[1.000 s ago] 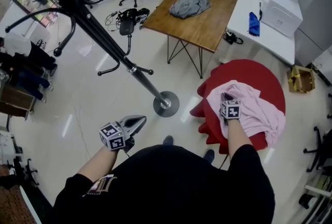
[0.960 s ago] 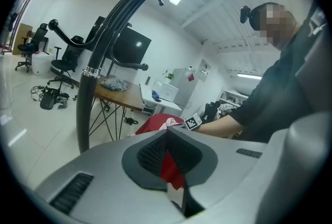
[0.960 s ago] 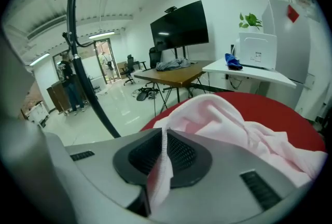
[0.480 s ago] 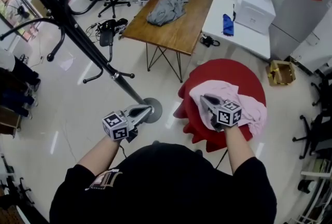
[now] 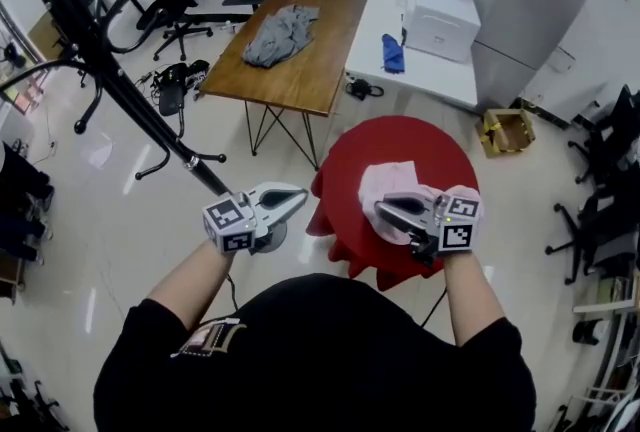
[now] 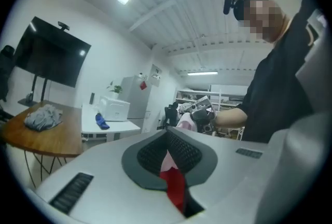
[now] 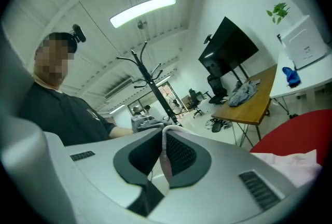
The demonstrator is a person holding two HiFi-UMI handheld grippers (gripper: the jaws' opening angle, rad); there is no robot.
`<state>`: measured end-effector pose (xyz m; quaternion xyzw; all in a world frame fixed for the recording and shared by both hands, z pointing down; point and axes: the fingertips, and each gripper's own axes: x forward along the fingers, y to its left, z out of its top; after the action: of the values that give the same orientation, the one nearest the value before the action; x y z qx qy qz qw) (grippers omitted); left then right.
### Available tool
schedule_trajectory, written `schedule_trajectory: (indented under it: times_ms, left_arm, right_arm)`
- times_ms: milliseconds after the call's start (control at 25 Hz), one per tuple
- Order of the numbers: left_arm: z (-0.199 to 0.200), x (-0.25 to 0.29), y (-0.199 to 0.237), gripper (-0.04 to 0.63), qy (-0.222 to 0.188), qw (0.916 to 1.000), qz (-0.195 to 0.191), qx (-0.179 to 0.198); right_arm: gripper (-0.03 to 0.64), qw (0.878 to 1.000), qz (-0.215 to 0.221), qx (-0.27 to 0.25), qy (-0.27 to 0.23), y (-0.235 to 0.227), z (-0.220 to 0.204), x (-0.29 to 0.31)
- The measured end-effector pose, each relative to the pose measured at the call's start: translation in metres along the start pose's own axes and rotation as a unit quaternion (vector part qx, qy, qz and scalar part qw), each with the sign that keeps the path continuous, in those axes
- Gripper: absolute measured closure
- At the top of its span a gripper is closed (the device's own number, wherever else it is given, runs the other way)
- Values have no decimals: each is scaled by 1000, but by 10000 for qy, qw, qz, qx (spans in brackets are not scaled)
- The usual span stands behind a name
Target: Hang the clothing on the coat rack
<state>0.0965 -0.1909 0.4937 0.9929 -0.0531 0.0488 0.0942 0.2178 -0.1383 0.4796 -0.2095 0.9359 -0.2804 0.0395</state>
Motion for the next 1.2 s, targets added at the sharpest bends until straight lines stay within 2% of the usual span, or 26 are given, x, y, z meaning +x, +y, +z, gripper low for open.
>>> schedule_trajectory:
  times_ms: [160,280,360,440,480,600,720,840,880,960,1000,1120,1200]
  left_arm:
    - [34,31,-28,591,-129,9938,-766,796]
    - [61,53,-62,591,-67,9788,-1389,1503]
    - [76,68,-85,591,-13,9640,-1719,2027]
    - [89,80,-113,580,-84,9467,-2163,2384]
    - [95,83,-131,538,-152,9369,-2481,2459]
    - [102,79,-186,326,-176,9031,-3508,2470]
    - [104,72,-228,307,-236,8791,-4034,2529]
    - [105,68,-251,308,-433,8639,-4296,2595]
    - [104,67,-255,312,-476,8612,-4338,2607]
    - [103,68,-257,359,-556,8627,-4283,2630]
    - [103,68,-256,376,-579,8654,-4201,2670]
    - [106,64,-251,513,-708,8746,-3898,2796]
    - [104,59,-245,555,-638,8819,-3690,2864]
  right_arm:
    - [606,9959,889,-44,-162,64,24,-20]
    - [607,9887,1447,-307,-232,114,44,-36]
    - [607,9817,1805,-582,-188,147,53,-45]
    - [607,9713,2188,-917,-145,180,58,-51]
    - [607,9648,2390,-1092,-135,195,60,-53]
    - [607,9481,2882,-1335,-124,235,62,-53]
    - [607,9385,3170,-1366,-53,260,60,-48]
    - [607,9357,3207,-1467,100,271,55,-39]
    - [607,9360,3186,-1495,126,273,54,-38]
    - [607,9373,3123,-1542,137,274,54,-38]
    - [607,9385,3076,-1563,124,274,55,-39]
    - [607,9455,2837,-1594,-52,267,62,-44]
    - [607,9491,2697,-1619,-169,260,69,-46]
